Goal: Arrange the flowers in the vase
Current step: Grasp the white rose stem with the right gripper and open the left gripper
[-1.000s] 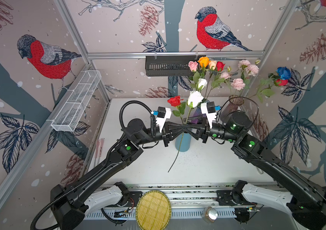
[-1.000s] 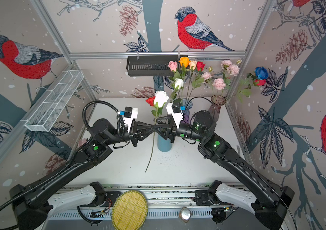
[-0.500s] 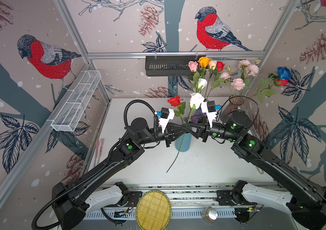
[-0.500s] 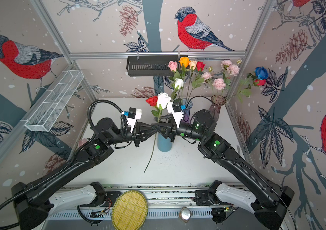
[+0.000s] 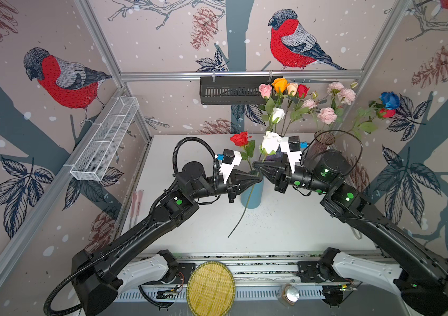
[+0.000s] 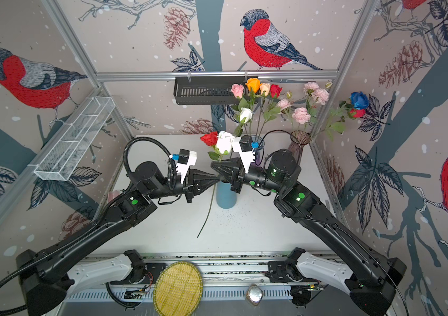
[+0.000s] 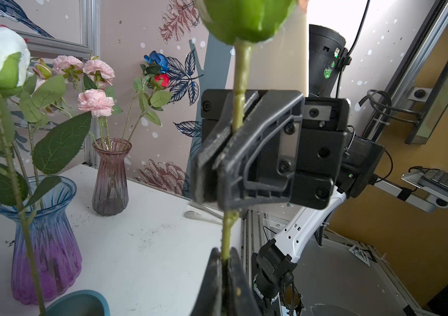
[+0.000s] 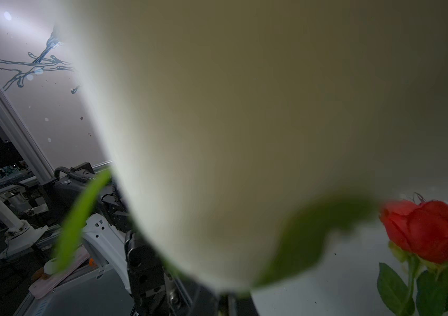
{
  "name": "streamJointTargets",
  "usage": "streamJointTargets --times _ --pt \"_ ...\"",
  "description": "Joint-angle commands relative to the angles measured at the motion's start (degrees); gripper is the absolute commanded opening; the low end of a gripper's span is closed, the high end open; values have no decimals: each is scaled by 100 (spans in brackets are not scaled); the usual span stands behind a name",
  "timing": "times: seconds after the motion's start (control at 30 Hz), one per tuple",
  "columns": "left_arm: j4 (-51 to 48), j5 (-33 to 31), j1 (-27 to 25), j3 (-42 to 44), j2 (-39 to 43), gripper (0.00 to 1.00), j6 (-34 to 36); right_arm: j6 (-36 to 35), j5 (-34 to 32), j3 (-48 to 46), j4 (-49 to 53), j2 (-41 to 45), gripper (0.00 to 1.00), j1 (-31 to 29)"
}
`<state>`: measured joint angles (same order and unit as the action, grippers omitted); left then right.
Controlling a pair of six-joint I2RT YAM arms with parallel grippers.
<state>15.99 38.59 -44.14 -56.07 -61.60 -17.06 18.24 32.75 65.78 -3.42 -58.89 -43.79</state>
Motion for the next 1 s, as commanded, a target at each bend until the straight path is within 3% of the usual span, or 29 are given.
streamJointTargets --times 0.0,0.07,0.17,0.5,0.57,0.7,0.73,0.83,0.9,0.97 --pt "58 -78 -5 -61 8 0 27 7 -10 23 -80 24 5 3" --pt "54 -104 -2 -62 6 0 23 12 -6 32 -75 21 5 3" --pt "36 -132 -7 -62 0 18 10 -13 -27 49 -56 33 5 9" --pt "-90 60 -11 234 -100 44 -10 -335 -234 711 391 61 5 160" --pt "-137 53 -16 298 -123 41 18 -390 -234 873 467 40 5 191" --pt "-197 -18 -24 382 -81 5 85 -428 -226 1002 518 26 6 272" --pt "-232 -19 -24 371 -88 0 104 -418 -216 1012 521 17 9 284" --pt "-289 -92 -24 352 -28 0 160 -354 -191 927 496 10 21 298" --pt "-305 -163 -24 356 30 0 184 -312 -194 812 446 40 37 296" --pt "-324 -219 -24 336 67 0 202 -294 -242 673 447 61 43 297"
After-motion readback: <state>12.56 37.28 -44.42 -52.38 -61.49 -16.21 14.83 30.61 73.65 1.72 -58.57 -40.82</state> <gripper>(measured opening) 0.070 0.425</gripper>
